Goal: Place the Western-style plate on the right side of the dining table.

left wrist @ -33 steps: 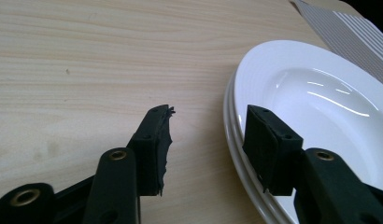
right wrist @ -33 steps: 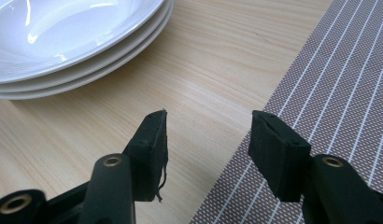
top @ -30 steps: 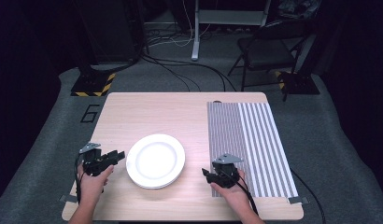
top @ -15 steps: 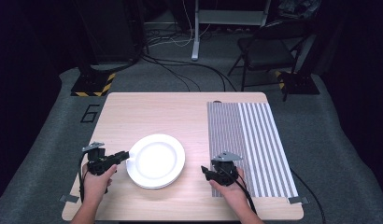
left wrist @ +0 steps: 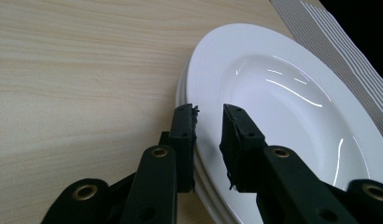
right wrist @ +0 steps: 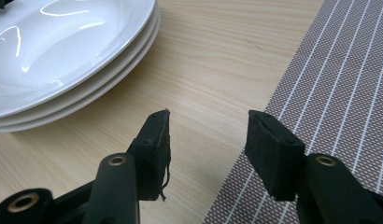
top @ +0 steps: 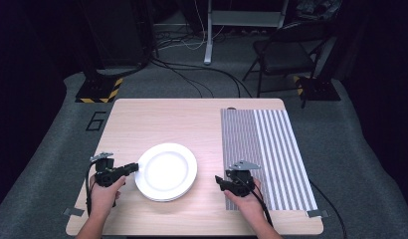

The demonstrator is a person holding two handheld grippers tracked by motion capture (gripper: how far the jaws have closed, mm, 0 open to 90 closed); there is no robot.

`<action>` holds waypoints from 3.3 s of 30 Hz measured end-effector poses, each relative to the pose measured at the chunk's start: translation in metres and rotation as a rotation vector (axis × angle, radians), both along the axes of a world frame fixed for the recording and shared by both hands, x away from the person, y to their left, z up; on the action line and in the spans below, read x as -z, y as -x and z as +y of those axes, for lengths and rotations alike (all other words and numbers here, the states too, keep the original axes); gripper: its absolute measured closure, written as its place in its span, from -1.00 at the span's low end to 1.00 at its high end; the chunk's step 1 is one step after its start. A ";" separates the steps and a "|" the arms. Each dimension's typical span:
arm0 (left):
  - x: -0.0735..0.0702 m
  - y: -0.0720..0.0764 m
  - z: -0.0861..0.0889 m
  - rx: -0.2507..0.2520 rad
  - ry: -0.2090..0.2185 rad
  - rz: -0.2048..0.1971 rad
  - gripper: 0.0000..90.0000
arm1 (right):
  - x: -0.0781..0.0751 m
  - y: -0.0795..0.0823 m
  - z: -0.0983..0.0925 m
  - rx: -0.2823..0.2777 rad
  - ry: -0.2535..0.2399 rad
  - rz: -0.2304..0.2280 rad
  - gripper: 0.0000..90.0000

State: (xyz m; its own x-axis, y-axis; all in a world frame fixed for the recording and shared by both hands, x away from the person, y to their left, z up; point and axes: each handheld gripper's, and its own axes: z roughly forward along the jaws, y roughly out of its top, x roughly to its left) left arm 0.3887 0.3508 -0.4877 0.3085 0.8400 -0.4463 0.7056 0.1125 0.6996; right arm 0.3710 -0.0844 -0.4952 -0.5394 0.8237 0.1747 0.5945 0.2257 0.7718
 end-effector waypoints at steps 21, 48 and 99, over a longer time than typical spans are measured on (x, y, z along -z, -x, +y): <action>0.003 0.000 0.001 -0.008 0.018 0.006 0.73 | 0.005 -0.010 0.006 0.008 -0.061 0.043 0.09; 0.001 0.003 -0.008 -0.005 -0.093 -0.043 0.74 | -0.010 -0.028 0.053 0.002 -0.174 0.075 0.02; 0.001 0.003 -0.006 -0.010 -0.066 -0.029 0.75 | -0.013 -0.032 0.083 0.074 -0.249 0.143 0.06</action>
State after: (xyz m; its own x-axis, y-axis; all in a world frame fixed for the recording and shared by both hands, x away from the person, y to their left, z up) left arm 0.3853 0.3450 -0.4891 0.3116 0.8706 -0.3807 0.6839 0.0726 0.7259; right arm 0.4030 -0.0014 -0.4825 -0.4351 0.7819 0.4464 0.7087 -0.0084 0.7055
